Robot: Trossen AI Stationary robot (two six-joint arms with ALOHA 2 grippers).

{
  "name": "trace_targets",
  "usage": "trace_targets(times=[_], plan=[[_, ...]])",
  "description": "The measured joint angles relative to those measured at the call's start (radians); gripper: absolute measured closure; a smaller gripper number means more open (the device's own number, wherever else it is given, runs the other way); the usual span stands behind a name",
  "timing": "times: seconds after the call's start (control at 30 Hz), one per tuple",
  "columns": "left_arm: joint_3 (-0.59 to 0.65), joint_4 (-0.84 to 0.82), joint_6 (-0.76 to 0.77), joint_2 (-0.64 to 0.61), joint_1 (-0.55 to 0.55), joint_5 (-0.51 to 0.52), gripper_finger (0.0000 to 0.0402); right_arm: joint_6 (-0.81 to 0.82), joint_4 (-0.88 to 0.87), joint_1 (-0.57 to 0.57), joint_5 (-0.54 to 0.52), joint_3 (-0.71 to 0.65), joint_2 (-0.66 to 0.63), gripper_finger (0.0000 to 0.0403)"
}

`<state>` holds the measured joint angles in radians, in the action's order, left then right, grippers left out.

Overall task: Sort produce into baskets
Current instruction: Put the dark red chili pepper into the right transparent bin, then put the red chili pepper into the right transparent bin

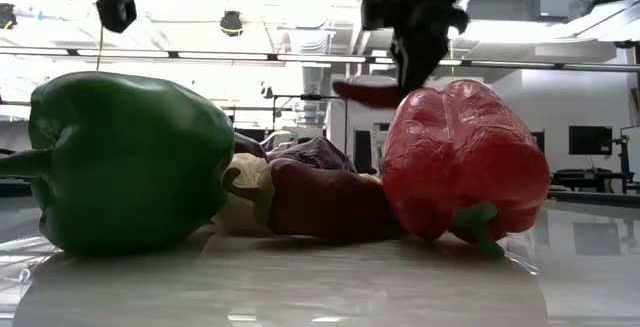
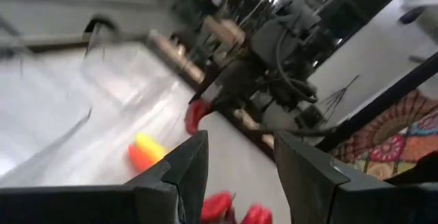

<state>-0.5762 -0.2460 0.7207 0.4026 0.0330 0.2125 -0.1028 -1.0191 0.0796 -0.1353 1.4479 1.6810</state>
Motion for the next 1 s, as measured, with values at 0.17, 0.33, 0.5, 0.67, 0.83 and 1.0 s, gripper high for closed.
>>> trace_targets(times=[0.17,0.33,0.5,0.67,0.83,1.0], plan=[[0.000,0.094,-0.108,-0.012,0.000,0.076,0.0249,0.084,-0.099,0.082,-0.202,0.085,-0.040,0.0239],[0.000,0.125,-0.084,-0.011,0.000,0.116,0.0248,0.206,-0.185,0.209,-0.304,0.094,-0.101,0.0236],[0.000,0.129,-0.075,-0.010,0.000,0.118,0.0248,0.216,-0.218,0.349,-0.287,0.094,-0.139,0.0232],[0.000,0.123,-0.066,-0.008,0.000,0.144,0.0248,0.175,-0.230,0.447,-0.285,0.094,-0.142,0.0212],[0.000,0.123,-0.066,0.008,0.000,0.157,0.0248,0.152,-0.224,0.509,-0.210,0.091,-0.118,0.0168],[0.000,0.123,-0.055,0.027,0.000,0.162,0.0248,0.138,-0.231,0.527,-0.165,0.085,-0.113,0.0137]])
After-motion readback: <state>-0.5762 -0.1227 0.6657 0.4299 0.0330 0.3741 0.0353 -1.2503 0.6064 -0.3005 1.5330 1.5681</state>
